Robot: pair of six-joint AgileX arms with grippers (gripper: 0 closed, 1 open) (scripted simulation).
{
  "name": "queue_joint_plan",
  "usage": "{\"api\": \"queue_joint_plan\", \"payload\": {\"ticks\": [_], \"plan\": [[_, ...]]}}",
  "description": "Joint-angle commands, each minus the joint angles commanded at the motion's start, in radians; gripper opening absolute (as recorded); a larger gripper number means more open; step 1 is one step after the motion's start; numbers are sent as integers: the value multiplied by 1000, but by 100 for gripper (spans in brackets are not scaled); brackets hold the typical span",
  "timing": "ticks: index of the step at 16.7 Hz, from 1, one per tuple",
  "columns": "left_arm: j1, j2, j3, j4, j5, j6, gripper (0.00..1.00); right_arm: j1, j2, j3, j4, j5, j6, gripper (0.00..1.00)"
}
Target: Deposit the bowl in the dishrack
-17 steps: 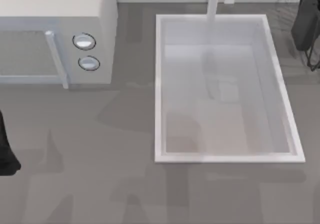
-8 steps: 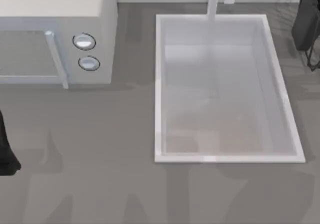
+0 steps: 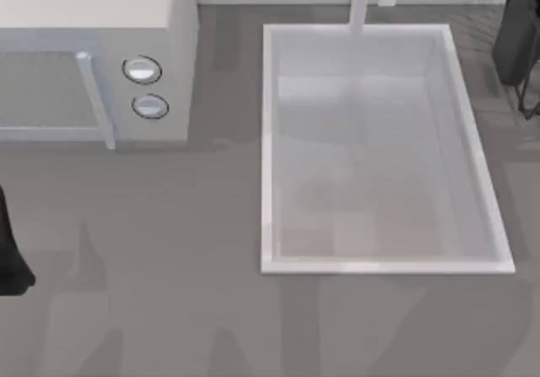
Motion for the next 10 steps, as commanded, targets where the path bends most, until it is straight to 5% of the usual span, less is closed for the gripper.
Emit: {"api": "queue_joint_plan", "payload": {"ticks": [10], "plan": [[0, 0, 0, 0, 0, 0, 100, 0, 0, 0, 0, 0, 0, 83]]}}
